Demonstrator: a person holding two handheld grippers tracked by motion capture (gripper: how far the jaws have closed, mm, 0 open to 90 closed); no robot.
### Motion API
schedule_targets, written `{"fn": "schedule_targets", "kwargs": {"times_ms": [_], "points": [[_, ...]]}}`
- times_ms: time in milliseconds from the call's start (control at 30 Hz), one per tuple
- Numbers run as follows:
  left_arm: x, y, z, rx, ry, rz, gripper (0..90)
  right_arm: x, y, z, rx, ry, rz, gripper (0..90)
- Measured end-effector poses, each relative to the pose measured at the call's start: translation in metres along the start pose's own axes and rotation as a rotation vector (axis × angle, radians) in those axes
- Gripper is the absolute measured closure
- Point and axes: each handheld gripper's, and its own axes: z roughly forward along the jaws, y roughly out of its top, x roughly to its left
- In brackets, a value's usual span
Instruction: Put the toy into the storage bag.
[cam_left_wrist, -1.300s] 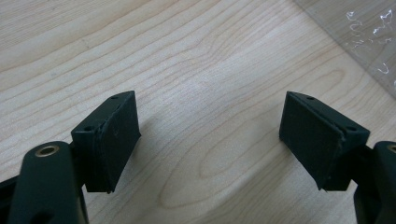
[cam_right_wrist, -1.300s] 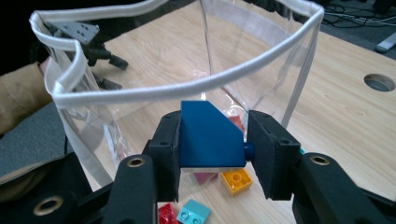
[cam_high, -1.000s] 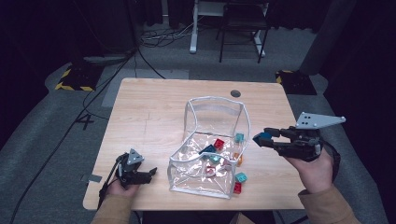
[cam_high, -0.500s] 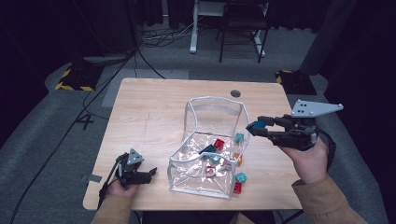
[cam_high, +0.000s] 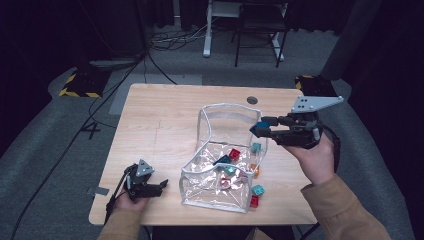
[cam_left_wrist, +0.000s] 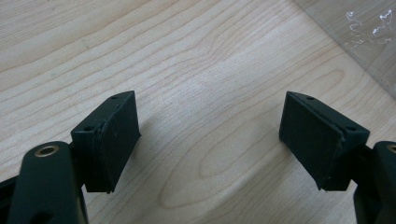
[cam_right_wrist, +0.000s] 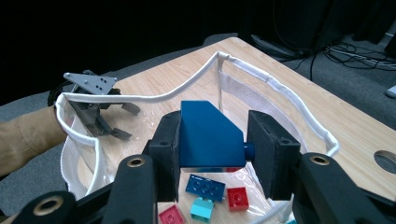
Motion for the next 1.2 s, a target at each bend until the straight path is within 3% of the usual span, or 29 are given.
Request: {"fn": "schedule_targets", "kwargs": {"times_ms": [700,1200], "points": [[0.000,0.000,0.000,0.001,-0.001,-0.001,20.3,0.002,0.015,0.056,0.095,0.040,-0.016,56.4],[0.000,0.000,0.000,0.001,-0.001,-0.001,20.2,0.011,0.016,0.087,0.234,0.067,-0.017,56.4]]}}
